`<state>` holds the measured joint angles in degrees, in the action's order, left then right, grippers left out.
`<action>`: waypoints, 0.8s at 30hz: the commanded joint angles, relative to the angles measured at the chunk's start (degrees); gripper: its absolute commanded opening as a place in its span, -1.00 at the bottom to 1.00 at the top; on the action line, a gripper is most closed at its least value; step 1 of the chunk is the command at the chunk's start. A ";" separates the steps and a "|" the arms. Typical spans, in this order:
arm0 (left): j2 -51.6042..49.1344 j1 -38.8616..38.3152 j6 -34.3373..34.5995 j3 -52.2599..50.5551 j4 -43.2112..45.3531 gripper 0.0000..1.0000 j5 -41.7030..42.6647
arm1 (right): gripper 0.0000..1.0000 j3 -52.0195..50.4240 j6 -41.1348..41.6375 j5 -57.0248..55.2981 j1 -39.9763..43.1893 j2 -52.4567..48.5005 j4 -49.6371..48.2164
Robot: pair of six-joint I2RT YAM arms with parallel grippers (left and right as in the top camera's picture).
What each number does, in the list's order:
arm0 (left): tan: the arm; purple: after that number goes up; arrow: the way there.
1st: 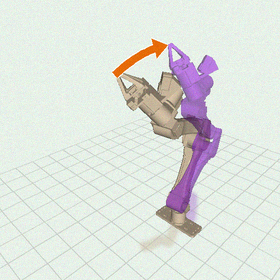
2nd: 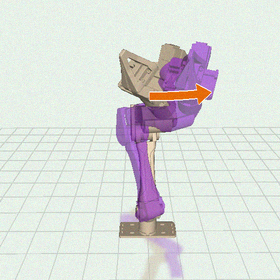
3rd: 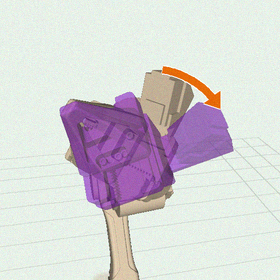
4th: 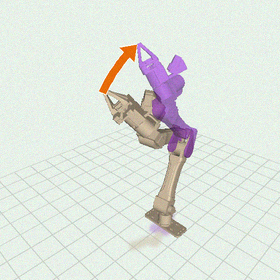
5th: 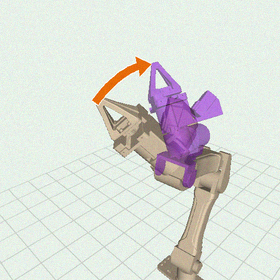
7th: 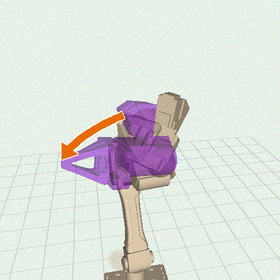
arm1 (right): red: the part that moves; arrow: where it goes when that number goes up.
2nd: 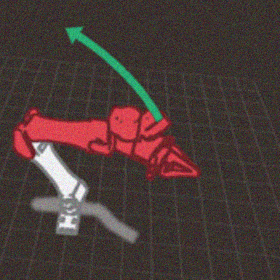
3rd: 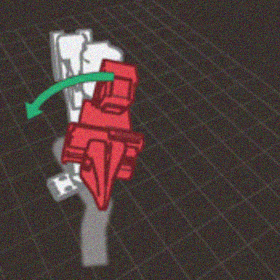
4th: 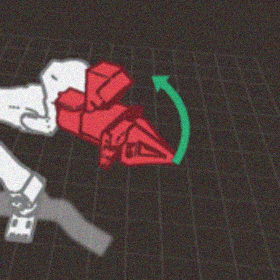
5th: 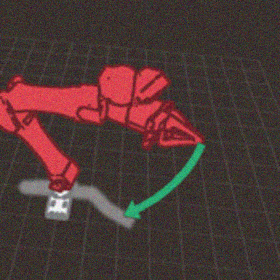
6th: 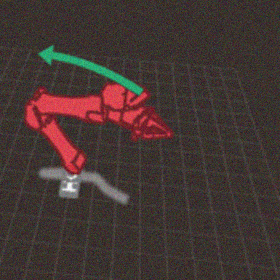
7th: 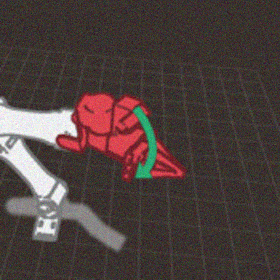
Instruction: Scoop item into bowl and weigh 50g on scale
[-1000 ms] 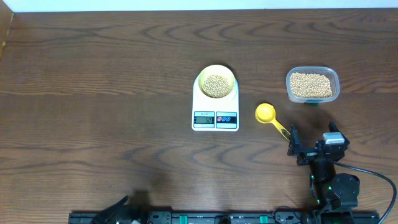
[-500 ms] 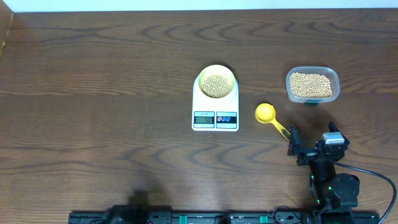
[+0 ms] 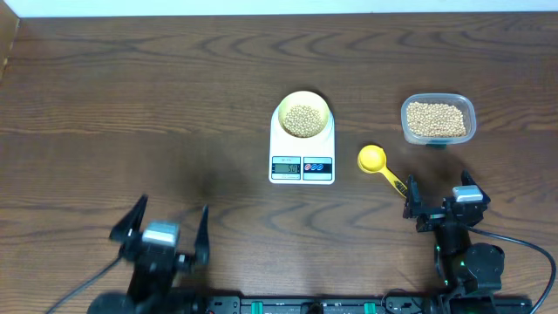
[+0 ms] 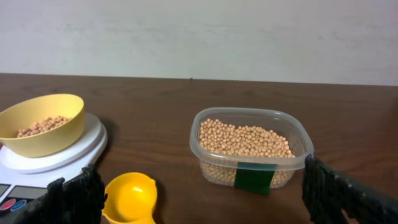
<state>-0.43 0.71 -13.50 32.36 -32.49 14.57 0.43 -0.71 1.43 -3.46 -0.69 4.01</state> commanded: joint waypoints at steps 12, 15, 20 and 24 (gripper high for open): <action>0.17 0.24 10.38 -32.11 37.92 0.96 -5.29 | 0.98 -0.11 -0.68 -0.66 0.07 0.31 0.31; 0.11 0.24 11.72 -32.11 35.87 0.96 -6.56 | 0.99 -0.11 -0.66 -0.66 0.07 0.31 0.31; 0.11 0.24 11.69 -32.11 32.46 0.96 -6.69 | 0.99 -0.11 -0.66 -0.66 0.07 0.31 0.31; 0.15 0.24 11.72 -32.11 29.05 0.96 -6.69 | 0.98 -0.11 -0.66 -0.66 0.07 0.31 0.31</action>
<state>-0.62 0.71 -2.72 0.54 -0.01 8.14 0.43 -0.71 1.43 -3.44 -0.69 4.03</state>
